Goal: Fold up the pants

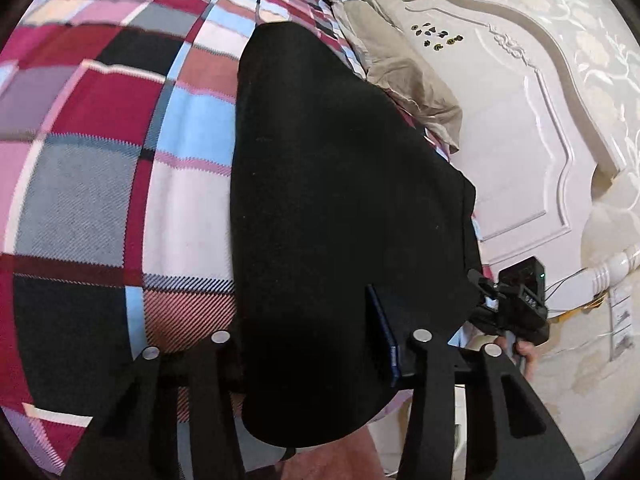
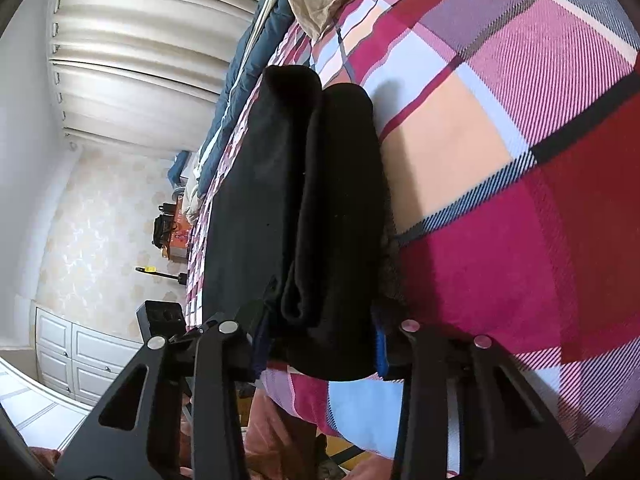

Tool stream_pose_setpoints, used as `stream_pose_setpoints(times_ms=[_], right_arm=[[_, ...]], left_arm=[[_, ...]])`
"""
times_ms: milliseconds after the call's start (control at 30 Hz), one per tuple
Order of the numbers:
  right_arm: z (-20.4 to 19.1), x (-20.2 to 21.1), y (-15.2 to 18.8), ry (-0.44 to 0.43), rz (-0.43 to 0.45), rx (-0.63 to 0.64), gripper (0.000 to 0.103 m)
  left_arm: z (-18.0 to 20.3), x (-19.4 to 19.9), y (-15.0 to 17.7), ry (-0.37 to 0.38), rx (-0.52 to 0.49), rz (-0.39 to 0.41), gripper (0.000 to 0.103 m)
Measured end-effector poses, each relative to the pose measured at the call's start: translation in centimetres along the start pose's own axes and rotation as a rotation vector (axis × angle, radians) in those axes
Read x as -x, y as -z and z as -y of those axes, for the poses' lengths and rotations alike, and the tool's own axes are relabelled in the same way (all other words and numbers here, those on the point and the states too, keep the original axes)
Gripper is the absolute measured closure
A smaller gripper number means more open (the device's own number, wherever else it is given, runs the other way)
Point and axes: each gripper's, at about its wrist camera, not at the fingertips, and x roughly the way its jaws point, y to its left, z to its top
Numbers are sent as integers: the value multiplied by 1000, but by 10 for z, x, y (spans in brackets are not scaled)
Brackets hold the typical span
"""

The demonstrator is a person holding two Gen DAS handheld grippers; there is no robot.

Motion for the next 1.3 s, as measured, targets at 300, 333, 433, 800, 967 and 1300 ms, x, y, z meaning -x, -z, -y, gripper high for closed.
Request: stream_pose_setpoints(times_ms=[300,333,433,800,967,1300], right_arm=[[-3,-4,3,9,-7,7,66],[-4,-5,3,10,-11,8,66],[-8,-12,5,12,-27,15,66],[-38,-72,10,-22,-116,43,66],[-59,-109,19,-53,-166,69,66],[-53,-112,25,-87,-165,41,64]], left_arm=[[-5,6,-1,-24,-14,14,64],[-5,6,0,-27,-16,17,64],[-9,11,1,-38,-16,30,64],[-47,56,11,-80,52,94,64],[-78,87,17,-104,112,132,64],[-88,98,18,-55,92,134,49]])
